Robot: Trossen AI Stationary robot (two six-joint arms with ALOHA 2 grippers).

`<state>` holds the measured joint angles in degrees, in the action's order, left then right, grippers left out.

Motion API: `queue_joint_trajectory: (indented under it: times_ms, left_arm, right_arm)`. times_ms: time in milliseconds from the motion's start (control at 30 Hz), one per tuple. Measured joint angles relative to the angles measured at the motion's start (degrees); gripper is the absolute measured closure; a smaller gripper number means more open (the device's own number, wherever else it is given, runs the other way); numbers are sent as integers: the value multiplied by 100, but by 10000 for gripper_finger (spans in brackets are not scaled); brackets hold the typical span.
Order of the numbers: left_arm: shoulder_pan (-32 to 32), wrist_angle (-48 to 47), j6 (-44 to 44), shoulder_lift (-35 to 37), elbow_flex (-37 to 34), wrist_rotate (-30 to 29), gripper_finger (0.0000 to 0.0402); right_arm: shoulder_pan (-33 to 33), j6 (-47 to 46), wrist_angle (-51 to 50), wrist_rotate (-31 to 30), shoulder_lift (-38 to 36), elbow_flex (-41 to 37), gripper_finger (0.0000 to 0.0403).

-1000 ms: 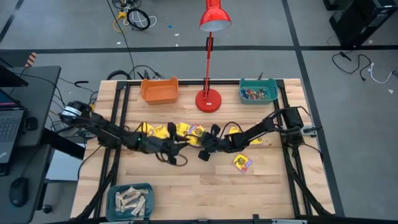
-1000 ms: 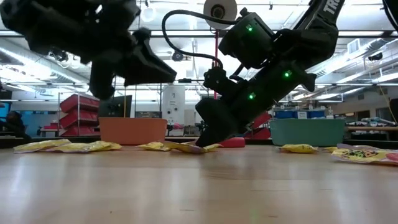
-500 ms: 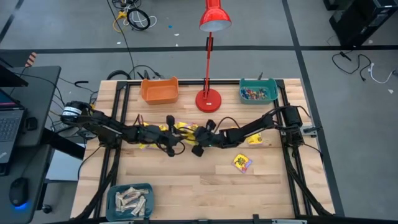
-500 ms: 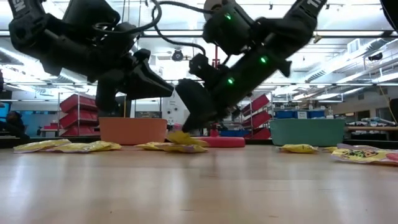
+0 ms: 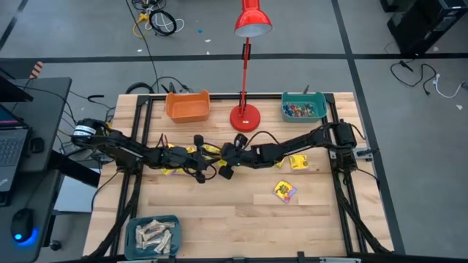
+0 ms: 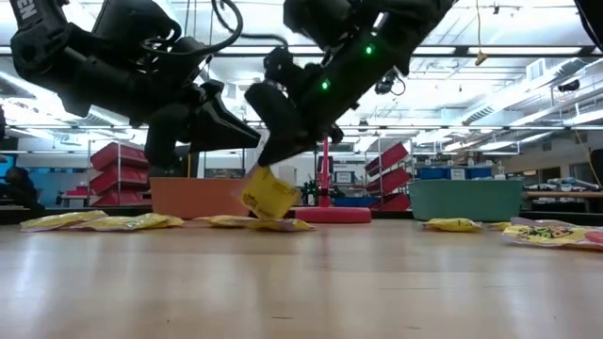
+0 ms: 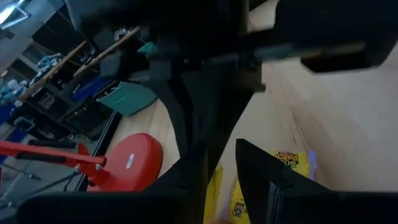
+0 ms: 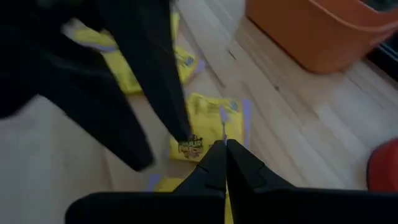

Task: Sort candy
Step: Put the yellow candy into the orange bin

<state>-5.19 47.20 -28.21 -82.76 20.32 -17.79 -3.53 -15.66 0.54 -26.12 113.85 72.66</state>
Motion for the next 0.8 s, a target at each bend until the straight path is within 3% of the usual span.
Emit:
queue_joint_trajectory:
  times_ms: [333, 567, 667, 800]
  left_arm:
    - [-19, 17, 903, 0, 0, -102, 314]
    - [-220, -100, 1468, 42, 2, -105, 314]
    - [-320, -278, 1570, 107, 0, -158, 314]
    - [-401, -339, 1679, 221, 3, -291, 314]
  right_arm:
    - [197, 632, -85, 686, -862, 10, 403]
    - [134, 1052, -1187, 1390, -964, -38, 403]
    - [21, 1095, -1391, 1331, -912, -239, 403]
    - [-96, 1162, -913, 1117, -966, -524, 403]
